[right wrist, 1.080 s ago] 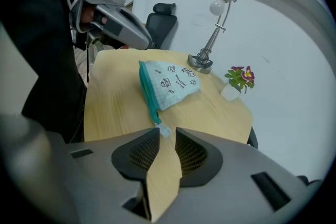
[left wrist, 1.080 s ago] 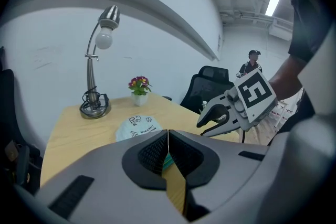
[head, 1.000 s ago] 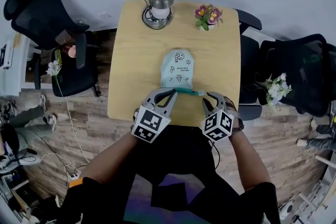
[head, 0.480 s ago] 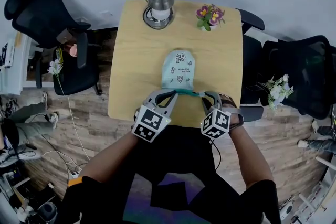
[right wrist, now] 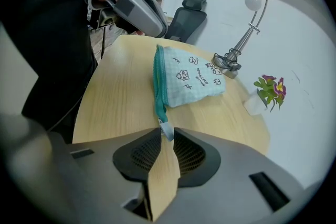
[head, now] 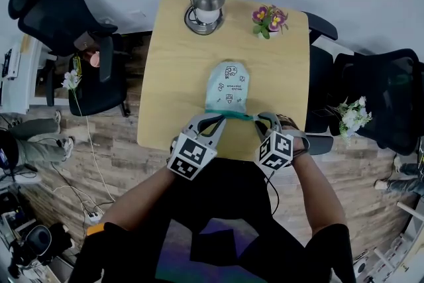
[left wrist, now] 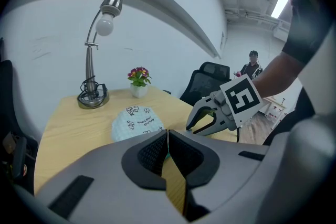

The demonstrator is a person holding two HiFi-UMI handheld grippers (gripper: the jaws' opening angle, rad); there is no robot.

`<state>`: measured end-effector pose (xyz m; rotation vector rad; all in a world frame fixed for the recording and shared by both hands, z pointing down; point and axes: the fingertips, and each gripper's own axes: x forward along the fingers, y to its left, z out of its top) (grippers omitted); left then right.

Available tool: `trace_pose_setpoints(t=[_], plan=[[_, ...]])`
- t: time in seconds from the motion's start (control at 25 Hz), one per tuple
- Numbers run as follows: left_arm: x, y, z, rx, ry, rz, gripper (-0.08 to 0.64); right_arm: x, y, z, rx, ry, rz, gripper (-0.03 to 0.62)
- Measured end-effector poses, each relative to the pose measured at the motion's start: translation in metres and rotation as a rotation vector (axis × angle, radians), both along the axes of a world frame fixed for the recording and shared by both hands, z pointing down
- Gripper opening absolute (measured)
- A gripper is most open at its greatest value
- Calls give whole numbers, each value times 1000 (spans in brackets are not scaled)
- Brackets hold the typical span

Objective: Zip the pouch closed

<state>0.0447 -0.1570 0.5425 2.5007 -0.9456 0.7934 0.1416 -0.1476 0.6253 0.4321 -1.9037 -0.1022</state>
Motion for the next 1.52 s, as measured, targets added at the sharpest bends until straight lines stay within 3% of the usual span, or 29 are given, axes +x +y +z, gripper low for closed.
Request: trace_pose_setpoints(t=[0.2, 0.4, 0.68, 0.76, 1.04, 1.4, 1.52], plan=[[0, 2, 0, 3, -3, -2, 11, -3, 0, 4, -36, -7, -27, 78], [-2, 3, -1, 11, -11, -13, 11, -5, 2, 2, -87, -21, -15, 26], [-4, 0, -9, 40, -2, -21, 11, -22, 18, -25, -386, -234, 146, 18], [-4, -1, -14, 52, 8, -20, 11, -28, 17, -35, -426, -283, 177, 18], [-8, -2, -42, 122, 44, -4, 11, -48, 12, -79, -481, -369, 251, 17], [-10, 10, -84, 206, 63, 87, 12, -77, 3, -149, -517, -531, 318, 17], [-11, 13, -88, 224, 35, 118, 68, -85, 3, -167, -520, -572, 319, 17]])
